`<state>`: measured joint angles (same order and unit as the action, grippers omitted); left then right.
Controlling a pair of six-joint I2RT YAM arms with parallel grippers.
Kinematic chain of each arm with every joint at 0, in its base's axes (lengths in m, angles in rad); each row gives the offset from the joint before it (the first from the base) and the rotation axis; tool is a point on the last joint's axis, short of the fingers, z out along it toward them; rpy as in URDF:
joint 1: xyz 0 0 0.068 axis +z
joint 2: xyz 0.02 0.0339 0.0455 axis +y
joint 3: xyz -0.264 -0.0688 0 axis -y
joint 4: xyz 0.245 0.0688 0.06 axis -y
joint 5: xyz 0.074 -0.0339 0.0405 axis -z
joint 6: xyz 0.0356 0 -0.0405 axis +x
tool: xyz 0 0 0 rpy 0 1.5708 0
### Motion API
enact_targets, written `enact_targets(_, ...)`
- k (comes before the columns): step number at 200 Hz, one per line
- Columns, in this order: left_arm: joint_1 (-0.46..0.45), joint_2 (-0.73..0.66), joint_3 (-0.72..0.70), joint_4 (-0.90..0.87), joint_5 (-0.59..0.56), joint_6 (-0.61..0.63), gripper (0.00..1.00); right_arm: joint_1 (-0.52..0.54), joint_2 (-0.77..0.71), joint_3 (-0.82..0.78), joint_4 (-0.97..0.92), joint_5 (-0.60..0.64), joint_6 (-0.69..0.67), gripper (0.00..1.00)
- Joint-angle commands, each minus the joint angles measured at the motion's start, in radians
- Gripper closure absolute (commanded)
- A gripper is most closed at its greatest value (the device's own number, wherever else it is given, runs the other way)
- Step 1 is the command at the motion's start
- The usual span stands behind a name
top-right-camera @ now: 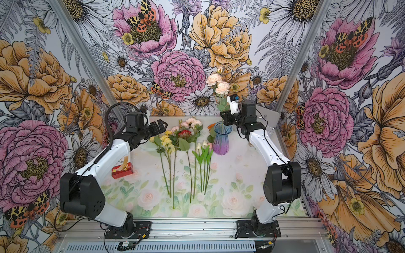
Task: Place the pink flowers into the vase
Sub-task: Place the flower in the vase.
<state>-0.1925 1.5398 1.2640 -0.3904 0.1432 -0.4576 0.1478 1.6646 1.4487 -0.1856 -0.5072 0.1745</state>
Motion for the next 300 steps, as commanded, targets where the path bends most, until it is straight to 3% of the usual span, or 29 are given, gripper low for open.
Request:
enact_targets(1,-0.007,0.024,0.03,-0.055,-0.07,0.007,0.01,0.015,-0.023,-0.016,0.014,0.016,0.019,0.93)
enact_targets(89,-0.041,0.137,0.088,-0.07,0.0,0.018,0.01,0.023,-0.029,-0.05,0.012,0.034,0.063,0.82)
enact_targets(174,-0.053,0.185,0.138,-0.111,-0.011,0.042,0.01,0.039,-0.061,-0.073,0.009,0.076,0.074,0.37)
enact_targets(213,-0.073,0.199,0.142,-0.126,-0.023,0.063,0.01,0.039,-0.122,-0.098,-0.009,0.104,0.075,0.3)
enact_targets(235,-0.09,0.215,0.158,-0.146,-0.033,0.077,0.08,0.039,-0.161,-0.106,-0.048,0.121,0.07,0.28)
enact_targets(300,-0.139,0.323,0.253,-0.234,-0.061,0.093,0.44,0.036,-0.306,-0.131,-0.191,0.239,0.016,0.24)
